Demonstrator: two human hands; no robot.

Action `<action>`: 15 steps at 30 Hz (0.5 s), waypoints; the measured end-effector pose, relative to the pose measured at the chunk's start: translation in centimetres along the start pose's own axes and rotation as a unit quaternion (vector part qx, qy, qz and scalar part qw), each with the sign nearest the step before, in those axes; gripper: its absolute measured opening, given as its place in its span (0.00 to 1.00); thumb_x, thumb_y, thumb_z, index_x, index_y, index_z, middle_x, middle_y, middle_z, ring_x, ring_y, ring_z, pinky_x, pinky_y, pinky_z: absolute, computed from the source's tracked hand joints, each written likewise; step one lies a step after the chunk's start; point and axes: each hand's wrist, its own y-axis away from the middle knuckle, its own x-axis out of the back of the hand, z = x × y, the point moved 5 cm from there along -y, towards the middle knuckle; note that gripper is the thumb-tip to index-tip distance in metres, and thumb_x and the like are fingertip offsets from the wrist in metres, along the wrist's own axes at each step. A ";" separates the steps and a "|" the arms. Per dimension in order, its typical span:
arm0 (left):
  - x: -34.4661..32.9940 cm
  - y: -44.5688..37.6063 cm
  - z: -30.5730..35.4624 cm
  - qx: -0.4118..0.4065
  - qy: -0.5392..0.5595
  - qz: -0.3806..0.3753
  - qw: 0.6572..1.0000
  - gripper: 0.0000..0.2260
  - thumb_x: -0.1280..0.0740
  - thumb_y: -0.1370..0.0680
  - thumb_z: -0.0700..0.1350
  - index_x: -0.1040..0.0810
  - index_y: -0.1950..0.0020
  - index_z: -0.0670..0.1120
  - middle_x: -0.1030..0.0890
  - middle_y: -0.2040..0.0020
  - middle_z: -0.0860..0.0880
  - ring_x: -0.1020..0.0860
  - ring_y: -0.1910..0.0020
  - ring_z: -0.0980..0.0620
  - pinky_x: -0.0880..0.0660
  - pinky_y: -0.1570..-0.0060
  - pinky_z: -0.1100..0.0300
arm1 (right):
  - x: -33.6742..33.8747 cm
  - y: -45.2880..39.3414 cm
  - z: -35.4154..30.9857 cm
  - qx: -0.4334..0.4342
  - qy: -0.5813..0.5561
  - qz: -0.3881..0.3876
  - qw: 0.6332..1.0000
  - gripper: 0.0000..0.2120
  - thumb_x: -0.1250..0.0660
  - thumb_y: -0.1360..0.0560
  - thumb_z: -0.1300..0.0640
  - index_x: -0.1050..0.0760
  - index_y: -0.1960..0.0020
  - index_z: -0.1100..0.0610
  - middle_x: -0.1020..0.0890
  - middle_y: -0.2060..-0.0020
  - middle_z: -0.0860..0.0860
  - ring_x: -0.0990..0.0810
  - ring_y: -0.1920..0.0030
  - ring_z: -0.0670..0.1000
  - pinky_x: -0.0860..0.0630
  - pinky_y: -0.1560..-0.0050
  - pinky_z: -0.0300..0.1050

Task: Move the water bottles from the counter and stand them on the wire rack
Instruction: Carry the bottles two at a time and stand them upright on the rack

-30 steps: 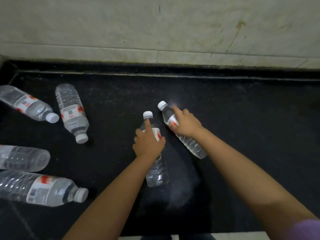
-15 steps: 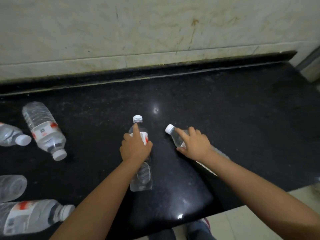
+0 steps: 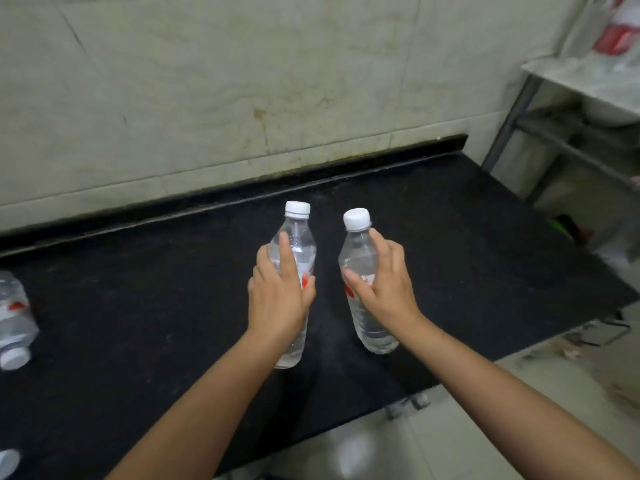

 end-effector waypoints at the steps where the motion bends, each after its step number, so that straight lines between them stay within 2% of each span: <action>1: 0.0 -0.1 2.8 -0.024 0.003 0.030 0.999 0.39 0.25 0.33 0.44 0.46 0.31 0.42 0.29 0.41 0.26 0.22 0.51 0.31 0.22 0.57 0.43 | 2.4 0.0 1.2 -0.005 -0.005 0.013 1.000 0.38 0.46 0.34 0.39 0.44 0.29 0.55 0.31 0.41 0.66 0.27 0.42 0.63 0.33 0.48 0.45; 2: -0.1 -0.4 5.6 -0.041 0.001 0.047 0.998 0.40 0.23 0.36 0.44 0.43 0.33 0.40 0.26 0.45 0.26 0.21 0.57 0.31 0.21 0.63 0.45 | 5.0 -0.1 2.2 -0.007 -0.010 0.025 1.000 0.40 0.46 0.35 0.38 0.43 0.28 0.58 0.32 0.40 0.65 0.28 0.41 0.62 0.34 0.47 0.45; 4: 0.0 -1.1 11.2 -0.063 0.007 0.078 0.995 0.41 0.21 0.39 0.44 0.41 0.35 0.37 0.24 0.48 0.26 0.20 0.60 0.32 0.21 0.67 0.47 | 10.1 -0.4 3.9 -0.001 -0.014 0.052 0.999 0.43 0.47 0.36 0.37 0.42 0.29 0.62 0.33 0.39 0.64 0.29 0.40 0.61 0.35 0.47 0.43; 8: 0.6 -2.9 21.1 -0.099 0.037 0.136 0.985 0.40 0.21 0.39 0.42 0.40 0.36 0.37 0.25 0.48 0.25 0.20 0.58 0.29 0.22 0.67 0.44 | 19.7 -1.9 6.9 0.027 -0.008 0.114 0.993 0.42 0.46 0.36 0.38 0.43 0.28 0.61 0.34 0.38 0.64 0.29 0.39 0.61 0.35 0.46 0.44; 12: 1.1 -5.7 28.7 -0.126 0.059 0.176 0.975 0.39 0.21 0.39 0.41 0.40 0.36 0.39 0.25 0.49 0.24 0.21 0.60 0.28 0.22 0.68 0.42 | 28.2 -4.3 9.2 0.039 0.007 0.177 0.983 0.39 0.40 0.33 0.41 0.42 0.28 0.61 0.33 0.39 0.66 0.30 0.39 0.64 0.32 0.41 0.51; 15: 1.2 -8.5 33.2 -0.145 0.064 0.200 0.967 0.38 0.22 0.38 0.41 0.39 0.36 0.39 0.25 0.50 0.24 0.21 0.63 0.30 0.22 0.69 0.44 | 33.4 -6.6 10.9 0.060 0.017 0.220 0.974 0.40 0.45 0.34 0.40 0.40 0.29 0.63 0.31 0.42 0.66 0.28 0.41 0.64 0.33 0.44 0.47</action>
